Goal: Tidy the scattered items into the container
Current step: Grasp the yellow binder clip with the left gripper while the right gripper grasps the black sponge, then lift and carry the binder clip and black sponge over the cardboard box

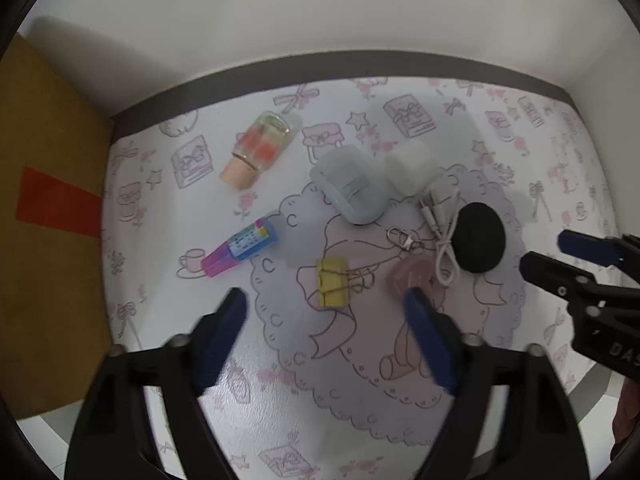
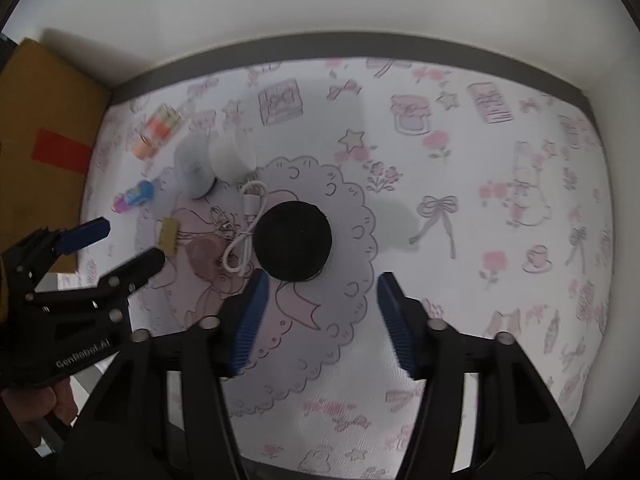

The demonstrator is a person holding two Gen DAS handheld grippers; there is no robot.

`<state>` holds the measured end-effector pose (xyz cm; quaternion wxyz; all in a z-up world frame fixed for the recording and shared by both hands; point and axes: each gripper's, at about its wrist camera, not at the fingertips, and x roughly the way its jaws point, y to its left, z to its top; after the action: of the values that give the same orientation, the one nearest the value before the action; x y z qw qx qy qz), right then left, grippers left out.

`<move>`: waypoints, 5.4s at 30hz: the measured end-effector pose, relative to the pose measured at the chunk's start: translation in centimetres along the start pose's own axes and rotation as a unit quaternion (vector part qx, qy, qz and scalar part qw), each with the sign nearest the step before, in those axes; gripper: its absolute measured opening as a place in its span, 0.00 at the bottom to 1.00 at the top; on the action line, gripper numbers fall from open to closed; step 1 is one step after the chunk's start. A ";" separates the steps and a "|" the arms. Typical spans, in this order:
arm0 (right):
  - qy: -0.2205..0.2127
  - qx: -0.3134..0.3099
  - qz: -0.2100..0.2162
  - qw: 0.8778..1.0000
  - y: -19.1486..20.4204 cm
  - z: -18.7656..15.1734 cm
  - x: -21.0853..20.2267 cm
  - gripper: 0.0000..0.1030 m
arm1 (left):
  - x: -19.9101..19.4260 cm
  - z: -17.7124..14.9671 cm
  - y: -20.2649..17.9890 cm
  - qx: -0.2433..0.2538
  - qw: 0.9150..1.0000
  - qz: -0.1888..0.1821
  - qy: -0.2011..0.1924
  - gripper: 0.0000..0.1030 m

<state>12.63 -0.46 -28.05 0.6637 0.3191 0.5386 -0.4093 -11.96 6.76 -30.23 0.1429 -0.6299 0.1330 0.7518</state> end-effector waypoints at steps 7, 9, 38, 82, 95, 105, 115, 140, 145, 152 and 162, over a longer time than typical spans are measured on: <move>0.009 -0.003 0.022 1.000 0.4 0.9 1.8 0.47 | 2.1 0.2 0.2 -0.012 1.000 -0.011 0.027 0.59; 0.016 -0.005 0.025 1.000 0.6 1.0 2.4 0.40 | 2.4 0.1 0.1 -0.011 0.999 -0.011 0.031 0.57; -0.017 0.016 0.022 0.999 -0.1 0.6 -1.1 0.03 | -1.4 -2.0 1.3 -0.015 0.997 -0.073 0.008 0.02; -0.039 -0.029 0.019 0.999 0.2 -0.8 -3.4 0.03 | -1.3 -1.8 1.6 -0.009 0.994 -0.107 -0.011 0.01; -0.096 -0.097 0.007 0.991 5.0 -2.6 -9.2 0.03 | -7.9 -3.0 2.5 -0.021 0.992 -0.099 -0.076 0.01; -0.147 -0.126 0.012 0.981 8.1 -5.0 -14.1 0.03 | -13.0 -5.0 4.3 -0.024 0.987 -0.104 -0.117 0.01; -0.192 -0.155 0.015 0.969 10.7 -5.7 -18.3 0.03 | -17.3 -5.8 5.8 -0.034 0.980 -0.116 -0.156 0.01; -0.270 -0.269 0.048 0.923 20.1 -3.8 -25.2 0.03 | -24.3 -4.5 12.6 -0.076 0.967 -0.104 -0.220 0.01; -0.281 -0.300 0.056 0.910 22.9 -3.4 -26.2 0.03 | -25.1 -3.9 14.6 -0.093 0.964 -0.099 -0.228 0.01; -0.287 -0.345 0.074 0.891 27.0 -3.5 -26.9 0.03 | -26.3 -3.3 18.2 -0.120 0.959 -0.085 -0.243 0.01; -0.274 -0.391 0.118 0.871 33.8 -4.3 -26.8 0.03 | -27.0 -3.4 24.8 -0.162 0.954 -0.054 -0.248 0.01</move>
<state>38.40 24.20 -3.45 0.8985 -0.0307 0.4095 -0.1553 -13.86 -18.72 -3.74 0.1081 -0.4447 -0.0648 0.8868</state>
